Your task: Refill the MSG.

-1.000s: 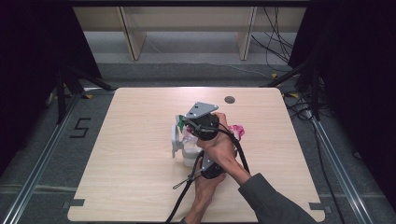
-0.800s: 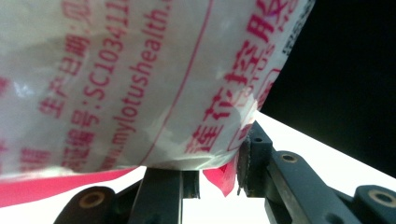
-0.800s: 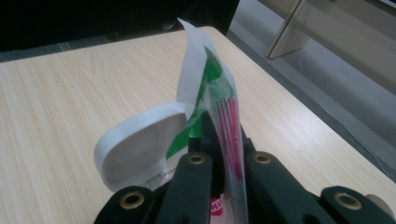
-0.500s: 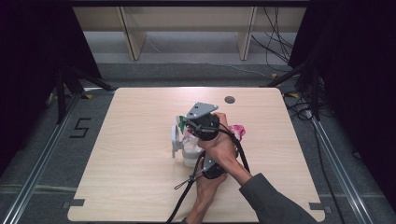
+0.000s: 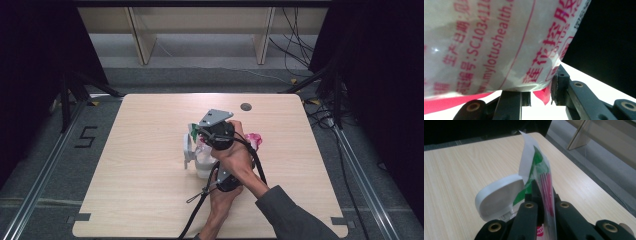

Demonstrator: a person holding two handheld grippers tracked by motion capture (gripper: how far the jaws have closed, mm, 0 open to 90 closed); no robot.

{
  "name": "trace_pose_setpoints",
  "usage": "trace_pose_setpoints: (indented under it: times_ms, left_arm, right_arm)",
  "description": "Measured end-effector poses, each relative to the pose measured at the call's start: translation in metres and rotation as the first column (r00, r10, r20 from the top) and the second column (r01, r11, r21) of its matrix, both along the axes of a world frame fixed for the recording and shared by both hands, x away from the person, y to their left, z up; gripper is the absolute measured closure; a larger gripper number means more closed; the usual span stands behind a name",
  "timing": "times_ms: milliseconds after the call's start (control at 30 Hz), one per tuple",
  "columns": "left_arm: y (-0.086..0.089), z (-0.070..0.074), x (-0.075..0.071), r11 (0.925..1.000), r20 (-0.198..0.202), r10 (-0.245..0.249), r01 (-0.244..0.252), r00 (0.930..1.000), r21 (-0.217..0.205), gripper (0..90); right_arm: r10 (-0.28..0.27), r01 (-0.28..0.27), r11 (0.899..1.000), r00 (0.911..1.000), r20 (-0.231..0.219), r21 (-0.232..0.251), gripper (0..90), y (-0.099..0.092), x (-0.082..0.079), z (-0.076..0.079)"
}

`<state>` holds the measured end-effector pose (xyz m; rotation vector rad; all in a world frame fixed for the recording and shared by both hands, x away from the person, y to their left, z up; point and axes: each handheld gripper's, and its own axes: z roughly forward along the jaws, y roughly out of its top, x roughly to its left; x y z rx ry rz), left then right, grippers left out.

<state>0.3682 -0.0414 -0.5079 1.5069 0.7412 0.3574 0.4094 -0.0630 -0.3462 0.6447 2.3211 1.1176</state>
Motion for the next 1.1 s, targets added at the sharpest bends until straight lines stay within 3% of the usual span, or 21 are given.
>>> trace_pose_setpoints:
  times_ms: [100,467,533,667,767,867,967,1100]
  left_arm:
    - [0.0003,0.0,0.0004,0.9999,0.0,-0.005,0.005,1.0,0.008,72.9]
    - [0.0011,0.0006,0.0004,0.9999,0.004,0.002,-0.002,1.0,0.013,72.8]
    - [-0.0005,0.0005,0.0009,0.9999,-0.004,0.007,-0.007,1.0,-0.011,72.9]
    - [0.0018,0.0008,0.0014,0.9998,0.015,0.012,-0.012,0.9998,0.018,72.9]
    - [0.0002,0.0009,0.0008,0.9999,-0.002,0.008,-0.008,1.0,-0.01,72.9]
    - [0.0016,0.0008,0.0018,0.9999,0.013,0.008,-0.008,0.9999,0.011,72.9]
    - [0.0008,0.0011,0.0014,1.0,-0.003,0.007,-0.007,1.0,-0.002,72.8]
    - [0.001,0.0002,0.0018,1.0,0.012,0.008,-0.007,0.9999,-0.003,72.8]
  right_arm:
    - [0.006,-0.006,1.0,1.0,0.007,-0.016,90.0,0.0009,0.0005,-0.001]
    - [0.004,-0.004,1.0,1.0,0.004,-0.003,90.0,0.0001,0.0011,0.0004]
    - [0.005,-0.005,1.0,1.0,0.004,-0.005,90.0,0.0006,0.0008,0.0008]
    - [0.006,-0.006,1.0,1.0,0.004,-0.017,90.0,0.0029,0.0003,-0.0009]
    - [-0.001,0.001,1.0,1.0,-0.002,0.005,90.0,0.0018,0.0002,0.0011]
    - [0.003,-0.003,1.0,1.0,-0.006,-0.025,90.0,0.0036,-0.0006,-0.0002]
    - [-0.002,0.002,1.0,1.0,-0.008,0.009,90.0,0.0009,0.0014,0.0016]
    - [0.003,-0.003,1.0,1.0,0.003,-0.025,90.0,0.0032,0.0004,-0.0008]
